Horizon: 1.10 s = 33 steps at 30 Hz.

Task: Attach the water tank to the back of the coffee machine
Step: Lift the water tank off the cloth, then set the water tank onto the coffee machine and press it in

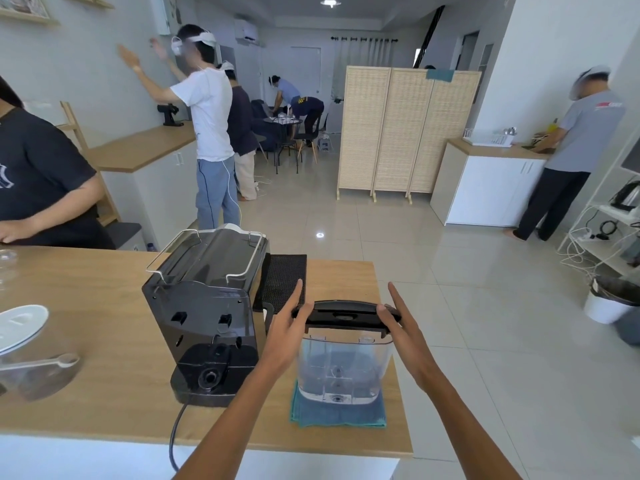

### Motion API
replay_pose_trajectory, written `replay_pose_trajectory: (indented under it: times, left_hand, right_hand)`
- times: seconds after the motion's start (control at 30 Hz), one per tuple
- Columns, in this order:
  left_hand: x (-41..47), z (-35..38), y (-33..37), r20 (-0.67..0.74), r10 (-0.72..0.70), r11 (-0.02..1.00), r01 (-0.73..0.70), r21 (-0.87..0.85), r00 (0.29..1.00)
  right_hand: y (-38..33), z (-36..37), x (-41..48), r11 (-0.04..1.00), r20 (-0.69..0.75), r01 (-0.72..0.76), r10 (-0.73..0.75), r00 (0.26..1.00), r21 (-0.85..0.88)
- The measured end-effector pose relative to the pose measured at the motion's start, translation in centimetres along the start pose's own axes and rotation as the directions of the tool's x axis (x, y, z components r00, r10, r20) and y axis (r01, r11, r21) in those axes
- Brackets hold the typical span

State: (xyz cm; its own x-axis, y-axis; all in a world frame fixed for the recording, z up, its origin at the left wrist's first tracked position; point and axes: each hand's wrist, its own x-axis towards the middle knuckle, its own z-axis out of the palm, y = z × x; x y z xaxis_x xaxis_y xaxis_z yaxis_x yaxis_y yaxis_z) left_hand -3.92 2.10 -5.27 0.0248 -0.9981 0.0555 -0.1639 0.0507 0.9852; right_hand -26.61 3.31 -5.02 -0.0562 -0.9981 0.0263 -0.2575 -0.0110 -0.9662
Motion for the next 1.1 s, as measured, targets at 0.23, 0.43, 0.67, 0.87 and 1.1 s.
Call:
replay_pose_trajectory:
  times: [0.23, 0.43, 0.67, 0.87, 1.1]
  left_hand:
    - [-1.6, 0.0, -0.7, 0.018, 0.108, 0.979, -0.110, 0.169, 0.994]
    - [-2.0, -0.6, -2.6, 0.046, 0.108, 0.941, -0.117, 0.317, 0.993]
    - [-1.5, -1.5, -4.7, 0.114, 0.164, 0.927, -0.192, 0.323, 0.980]
    - [-1.4, -1.8, -3.7, 0.177, 0.123, 0.950, -0.168, 0.263, 0.976]
    - [-1.5, -1.6, -3.6, 0.159, 0.091, 0.964, -0.127, 0.233, 0.983]
  right_hand:
    - [1.5, 0.4, -1.3, 0.970, 0.023, 0.118, -0.115, 0.993, -0.214]
    - [2.7, 0.9, -2.0, 0.950, 0.022, 0.152, -0.152, 0.988, -0.271]
    - [3.1, 0.8, -2.0, 0.950, 0.012, 0.164, -0.167, 0.986, -0.264]
    - [4.2, 0.6, -1.5, 0.960, 0.046, 0.156, -0.150, 0.988, -0.231]
    - [4.5, 0.7, -1.3, 0.970, 0.028, 0.149, -0.147, 0.989, -0.192]
